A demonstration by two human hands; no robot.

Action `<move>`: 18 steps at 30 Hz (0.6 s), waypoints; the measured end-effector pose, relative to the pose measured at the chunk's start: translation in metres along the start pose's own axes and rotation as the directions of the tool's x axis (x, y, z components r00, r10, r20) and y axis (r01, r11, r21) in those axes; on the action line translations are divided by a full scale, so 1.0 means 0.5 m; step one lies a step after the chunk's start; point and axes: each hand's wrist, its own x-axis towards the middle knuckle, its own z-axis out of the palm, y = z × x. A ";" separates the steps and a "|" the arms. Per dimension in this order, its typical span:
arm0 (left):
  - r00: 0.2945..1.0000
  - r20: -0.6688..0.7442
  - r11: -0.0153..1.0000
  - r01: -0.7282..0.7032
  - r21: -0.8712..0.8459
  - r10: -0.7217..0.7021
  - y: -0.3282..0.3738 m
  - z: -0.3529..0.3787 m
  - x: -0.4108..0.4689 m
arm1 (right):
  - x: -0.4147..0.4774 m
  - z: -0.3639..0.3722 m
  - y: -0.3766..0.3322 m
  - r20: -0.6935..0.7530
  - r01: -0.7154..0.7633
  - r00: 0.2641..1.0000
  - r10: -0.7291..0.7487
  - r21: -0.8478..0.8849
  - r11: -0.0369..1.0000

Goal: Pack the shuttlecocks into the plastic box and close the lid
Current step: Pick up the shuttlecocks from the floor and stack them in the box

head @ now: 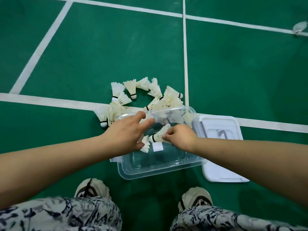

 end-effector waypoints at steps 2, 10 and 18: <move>0.995 0.096 1.000 0.027 -0.017 -0.025 0.003 0.011 0.002 | 0.028 0.019 0.003 0.097 -0.047 0.994 0.045 0.018 0.999; 0.983 0.178 0.994 0.053 -0.101 -0.034 -0.012 0.039 0.008 | 0.107 0.074 -0.003 0.267 -0.153 0.959 0.095 0.205 0.967; 0.999 0.039 0.998 0.006 -0.059 -0.003 -0.027 0.044 -0.001 | 0.126 0.098 -0.030 0.219 -0.078 0.974 0.060 0.075 0.994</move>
